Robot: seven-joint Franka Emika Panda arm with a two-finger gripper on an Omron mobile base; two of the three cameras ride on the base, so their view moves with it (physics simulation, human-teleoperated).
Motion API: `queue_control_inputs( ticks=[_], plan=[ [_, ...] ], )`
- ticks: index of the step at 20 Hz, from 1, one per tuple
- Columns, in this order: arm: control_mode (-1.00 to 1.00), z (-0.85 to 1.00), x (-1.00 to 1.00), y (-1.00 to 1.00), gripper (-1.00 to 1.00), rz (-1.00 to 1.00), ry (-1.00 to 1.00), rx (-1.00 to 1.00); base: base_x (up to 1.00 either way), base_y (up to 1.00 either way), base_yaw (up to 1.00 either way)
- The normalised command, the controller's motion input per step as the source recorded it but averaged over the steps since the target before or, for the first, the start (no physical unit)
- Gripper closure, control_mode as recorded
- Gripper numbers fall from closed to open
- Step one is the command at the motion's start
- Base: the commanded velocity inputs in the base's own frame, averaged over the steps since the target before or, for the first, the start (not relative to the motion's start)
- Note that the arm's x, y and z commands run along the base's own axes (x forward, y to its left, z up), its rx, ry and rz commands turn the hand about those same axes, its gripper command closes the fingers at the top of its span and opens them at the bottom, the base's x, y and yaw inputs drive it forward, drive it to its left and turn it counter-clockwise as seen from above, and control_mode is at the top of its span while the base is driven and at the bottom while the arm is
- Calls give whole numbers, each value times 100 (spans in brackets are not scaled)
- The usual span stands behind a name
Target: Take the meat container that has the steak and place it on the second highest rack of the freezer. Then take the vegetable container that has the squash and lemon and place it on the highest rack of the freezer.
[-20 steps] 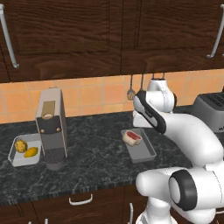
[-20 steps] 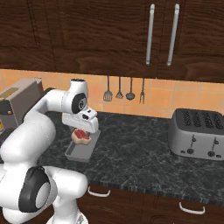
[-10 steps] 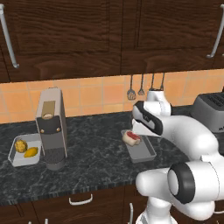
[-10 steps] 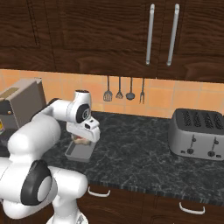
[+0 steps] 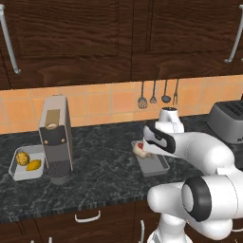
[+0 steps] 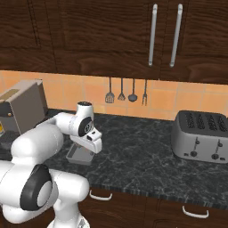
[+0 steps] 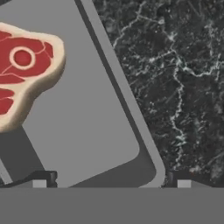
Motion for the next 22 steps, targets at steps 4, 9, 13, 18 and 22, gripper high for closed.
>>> queue_control_inputs(
  ticks=[4, 9, 13, 18, 22],
  plan=[
    [-100, -19, -16, -1, -100, -8, -3, 0, 0, 0, 0],
    [-100, -12, -17, 0, -100, -9, -2, 0, 0, 0, 0],
    [-100, -16, 0, -1, -100, -14, 0, 0, 0, 0, 0],
    [-100, -23, 0, 0, -100, -14, 0, -3, 0, 0, 0],
    [-100, -19, 2, 0, -100, -11, 0, -1, 0, 0, 0]
  ],
)
